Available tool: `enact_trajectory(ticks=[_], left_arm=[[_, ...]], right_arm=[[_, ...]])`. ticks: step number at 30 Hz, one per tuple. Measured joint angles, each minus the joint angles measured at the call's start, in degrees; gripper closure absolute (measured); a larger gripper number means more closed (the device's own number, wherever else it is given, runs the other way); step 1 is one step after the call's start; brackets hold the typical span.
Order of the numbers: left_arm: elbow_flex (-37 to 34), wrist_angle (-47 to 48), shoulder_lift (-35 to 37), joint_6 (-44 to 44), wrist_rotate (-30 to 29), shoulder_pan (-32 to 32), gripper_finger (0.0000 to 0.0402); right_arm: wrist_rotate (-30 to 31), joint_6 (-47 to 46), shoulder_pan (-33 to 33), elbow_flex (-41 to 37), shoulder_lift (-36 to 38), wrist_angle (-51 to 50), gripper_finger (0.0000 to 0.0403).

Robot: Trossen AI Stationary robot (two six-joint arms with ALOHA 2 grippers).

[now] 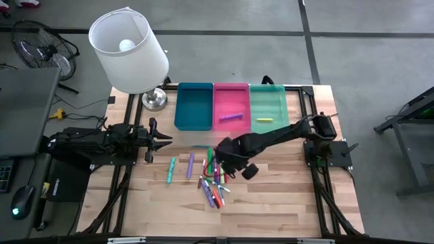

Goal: Pick & Place Markers
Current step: Put the red dry erase marker into the dark blue bin

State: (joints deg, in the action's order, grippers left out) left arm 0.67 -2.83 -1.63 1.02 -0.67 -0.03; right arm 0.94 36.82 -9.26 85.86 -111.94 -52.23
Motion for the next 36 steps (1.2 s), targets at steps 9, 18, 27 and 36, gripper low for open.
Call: enact_trajectory(ticks=[9,18,27,36], left_arm=[[0.00,0.00,0.00,0.00,0.00,0.02,0.0328],[0.00,0.00,0.01,0.00,0.00,0.02,0.0328],[0.00,0.28,0.01,0.00,-0.15,0.02,0.0328],[0.00,0.42,0.01,0.00,-0.17,0.00,0.0328]], right_arm=[[-2.85,20.22,-1.06,-2.89,-0.27,9.89,0.0295],[-3.44,24.10,-1.04,-2.79,-2.71,11.61,0.0295],[-2.08,31.18,-1.04,-2.68,-4.11,13.67,0.0295],[-1.95,34.21,-1.02,-4.13,-4.11,14.55,0.0295]])
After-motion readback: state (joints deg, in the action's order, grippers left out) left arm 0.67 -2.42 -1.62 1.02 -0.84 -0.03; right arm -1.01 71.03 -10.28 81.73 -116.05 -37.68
